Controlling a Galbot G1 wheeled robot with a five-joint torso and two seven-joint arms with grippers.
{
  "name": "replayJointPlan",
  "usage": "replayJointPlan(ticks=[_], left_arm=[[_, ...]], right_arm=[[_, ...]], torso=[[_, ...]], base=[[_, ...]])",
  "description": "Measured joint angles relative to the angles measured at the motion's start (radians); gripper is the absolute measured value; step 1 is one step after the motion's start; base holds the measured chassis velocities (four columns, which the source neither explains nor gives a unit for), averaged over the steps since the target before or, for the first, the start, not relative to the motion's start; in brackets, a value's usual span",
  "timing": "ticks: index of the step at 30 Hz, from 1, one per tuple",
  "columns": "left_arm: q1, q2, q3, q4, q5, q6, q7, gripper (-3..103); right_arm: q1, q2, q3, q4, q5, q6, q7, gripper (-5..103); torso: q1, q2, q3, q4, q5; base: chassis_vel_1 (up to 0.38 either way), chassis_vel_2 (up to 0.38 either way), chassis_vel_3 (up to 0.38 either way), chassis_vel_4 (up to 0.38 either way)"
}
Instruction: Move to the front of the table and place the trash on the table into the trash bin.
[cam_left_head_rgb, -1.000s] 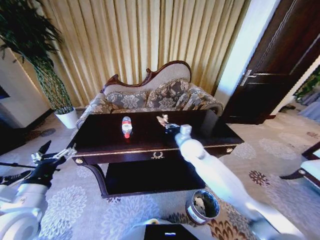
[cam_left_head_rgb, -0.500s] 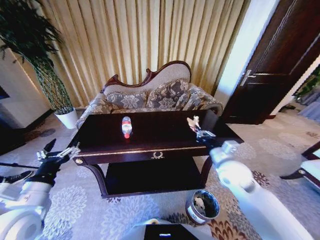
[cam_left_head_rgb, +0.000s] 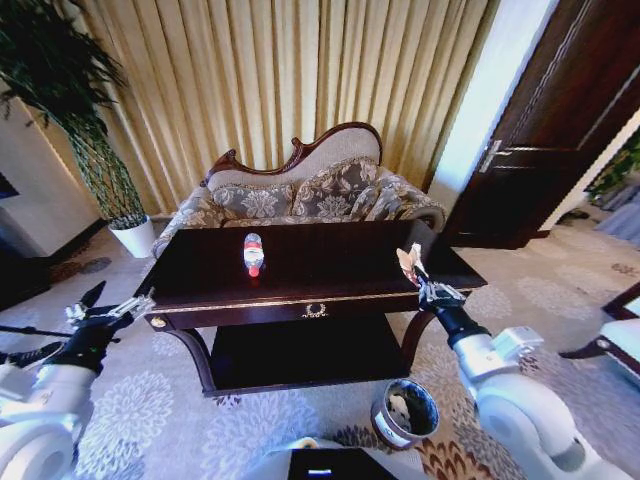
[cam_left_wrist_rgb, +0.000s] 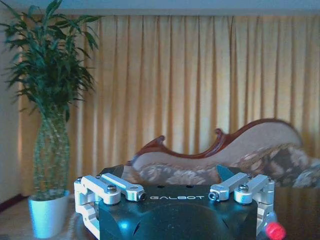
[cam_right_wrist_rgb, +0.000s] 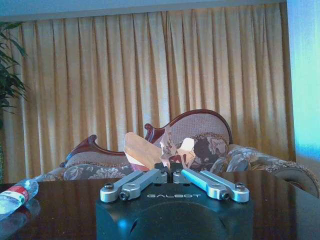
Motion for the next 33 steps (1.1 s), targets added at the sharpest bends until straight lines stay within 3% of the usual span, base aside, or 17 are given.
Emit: replayJointPlan(ticks=[23, 33], left_arm=[[0.026, -0.022, -0.005, 0.0, 0.035, -0.025, 0.018, 100], [0.026, -0.036, -0.011, 0.0, 0.032, -0.041, 0.029, 100]], right_arm=[[0.028, 0.036, -0.093, -0.055, -0.116, -0.018, 0.005, 1], [0.033, 0.062, -0.184, -0.414, -0.144, -0.03, -0.002, 1]], torso=[[-0.001, 0.0, 0.0, -0.0002, -0.0002], [0.001, 0.0, 0.0, -0.0001, 0.0001]], base=[[0.061, -0.065, -0.066, 0.064], [0.0, 0.0, 0.0, 0.0]])
